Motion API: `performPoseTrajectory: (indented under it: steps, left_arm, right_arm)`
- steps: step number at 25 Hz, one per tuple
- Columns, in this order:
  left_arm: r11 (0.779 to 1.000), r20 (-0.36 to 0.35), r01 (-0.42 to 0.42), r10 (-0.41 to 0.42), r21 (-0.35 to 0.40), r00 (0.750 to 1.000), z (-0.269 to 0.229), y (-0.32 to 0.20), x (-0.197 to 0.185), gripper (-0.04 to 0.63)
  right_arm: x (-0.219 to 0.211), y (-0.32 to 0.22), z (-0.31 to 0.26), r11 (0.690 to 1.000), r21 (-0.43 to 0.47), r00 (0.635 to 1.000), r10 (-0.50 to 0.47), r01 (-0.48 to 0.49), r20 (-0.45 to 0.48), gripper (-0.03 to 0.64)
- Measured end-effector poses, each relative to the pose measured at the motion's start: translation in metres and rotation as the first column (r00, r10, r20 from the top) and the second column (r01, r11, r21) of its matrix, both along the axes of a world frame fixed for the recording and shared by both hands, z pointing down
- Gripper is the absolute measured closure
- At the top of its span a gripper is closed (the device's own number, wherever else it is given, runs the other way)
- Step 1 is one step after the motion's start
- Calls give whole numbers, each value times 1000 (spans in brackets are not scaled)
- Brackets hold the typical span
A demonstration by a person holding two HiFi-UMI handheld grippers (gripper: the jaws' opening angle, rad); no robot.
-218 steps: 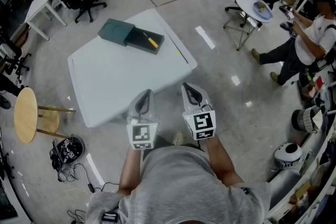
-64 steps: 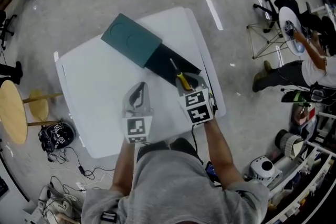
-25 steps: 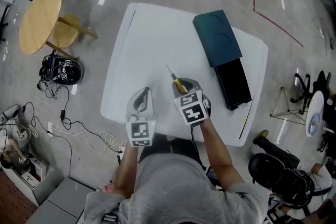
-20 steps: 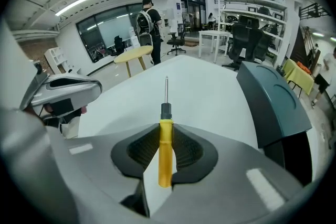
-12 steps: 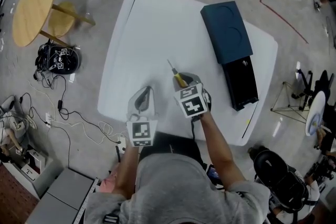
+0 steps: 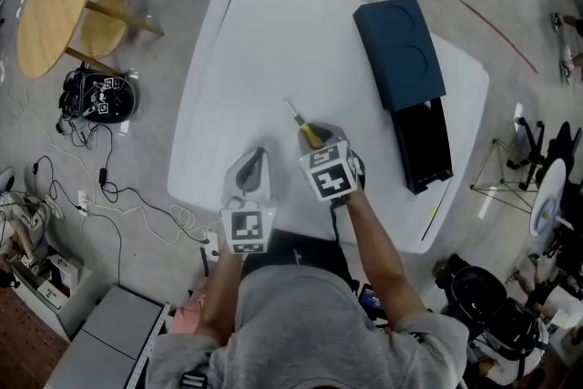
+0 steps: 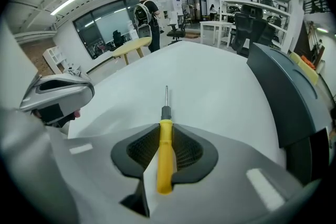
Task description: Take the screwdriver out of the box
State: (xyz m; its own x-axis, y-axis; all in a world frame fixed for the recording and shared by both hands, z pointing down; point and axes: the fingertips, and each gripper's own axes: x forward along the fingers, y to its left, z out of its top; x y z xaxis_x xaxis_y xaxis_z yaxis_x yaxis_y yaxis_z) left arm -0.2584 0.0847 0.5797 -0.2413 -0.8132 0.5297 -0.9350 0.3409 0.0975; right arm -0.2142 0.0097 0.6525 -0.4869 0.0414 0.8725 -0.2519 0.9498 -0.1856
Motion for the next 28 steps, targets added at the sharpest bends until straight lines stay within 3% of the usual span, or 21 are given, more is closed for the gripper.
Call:
performPoseTrajectory:
  steps: [10,15,18,22,28]
  left_arm:
    - [1000,10,-7,7,9,1000,-7,-3,3,583]
    - [1000,25,-20,19,21,1000,-15,-3,6,583]
    - [999,32,-21,21,28,999,-20,-2,6,583]
    - [999,50,-28,26,36,998,-30,0,7,583]
    - [996,80,-64,59,67,995,-55,-4,16,583]
  right_arm:
    - [0,0,1,1000,2,1000,4,-4,11,523]
    - [2,7,-5,1000,9,999,-17,16,39,381]
    - [0,10,-12,1000,14,997,-16,15,72,347]
    - [1,11,-27,999,33,995,-13,10,97,350]
    - [9,6,-62,997,78,985,6,-20,171,414]
